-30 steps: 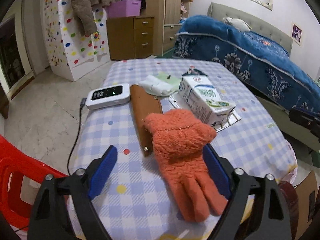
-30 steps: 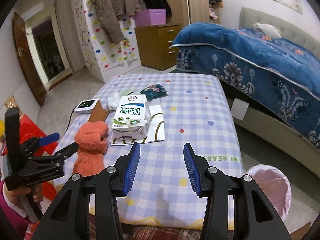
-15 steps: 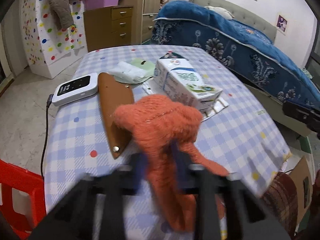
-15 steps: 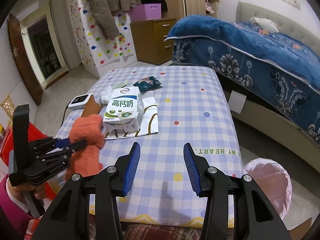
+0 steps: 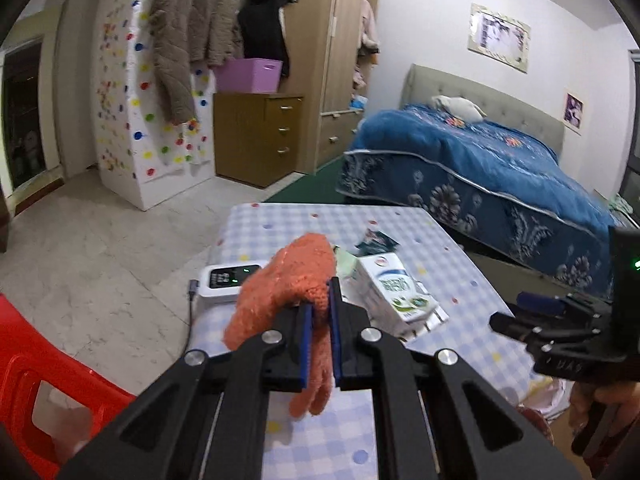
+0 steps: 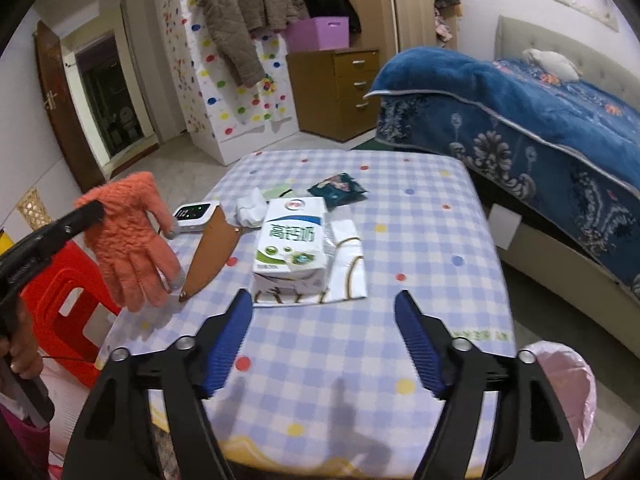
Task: Collect trash
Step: 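Grasp the white milk carton with the right tool while the left tool holds the glove, then carry both items over the pink bin and open both tools to drop them, then move both open tools back over the table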
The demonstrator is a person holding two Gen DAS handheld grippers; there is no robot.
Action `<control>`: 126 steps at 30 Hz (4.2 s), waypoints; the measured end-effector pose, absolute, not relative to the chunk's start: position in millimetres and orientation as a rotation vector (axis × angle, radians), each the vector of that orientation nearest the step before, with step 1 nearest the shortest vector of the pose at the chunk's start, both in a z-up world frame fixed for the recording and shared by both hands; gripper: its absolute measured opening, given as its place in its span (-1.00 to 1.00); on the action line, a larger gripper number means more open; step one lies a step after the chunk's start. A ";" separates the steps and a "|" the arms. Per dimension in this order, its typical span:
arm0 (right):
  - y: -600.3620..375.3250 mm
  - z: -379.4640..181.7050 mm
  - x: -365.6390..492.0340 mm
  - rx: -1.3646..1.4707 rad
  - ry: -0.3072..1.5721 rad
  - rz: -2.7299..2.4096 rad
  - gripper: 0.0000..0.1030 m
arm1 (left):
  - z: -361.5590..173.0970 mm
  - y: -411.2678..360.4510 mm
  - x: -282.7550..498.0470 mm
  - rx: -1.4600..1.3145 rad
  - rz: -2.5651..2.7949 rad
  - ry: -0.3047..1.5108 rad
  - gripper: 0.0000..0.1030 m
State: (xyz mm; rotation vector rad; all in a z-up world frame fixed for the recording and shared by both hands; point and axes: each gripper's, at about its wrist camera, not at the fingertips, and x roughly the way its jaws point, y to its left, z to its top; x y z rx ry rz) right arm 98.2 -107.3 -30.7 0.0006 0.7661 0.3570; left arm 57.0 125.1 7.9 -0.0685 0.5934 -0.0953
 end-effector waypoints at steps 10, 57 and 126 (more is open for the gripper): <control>-58.1 -64.8 145.8 -0.050 0.845 0.376 0.66 | -7.4 147.8 70.1 -0.116 -0.074 0.638 -0.89; -212.4 -11.0 35.3 0.135 0.695 0.187 0.40 | 8.8 -3.9 42.0 0.080 -0.366 0.633 -0.89; -311.8 -19.8 -3.1 0.199 0.682 -0.095 0.52 | -17.9 -84.9 66.6 0.115 -0.514 0.743 0.30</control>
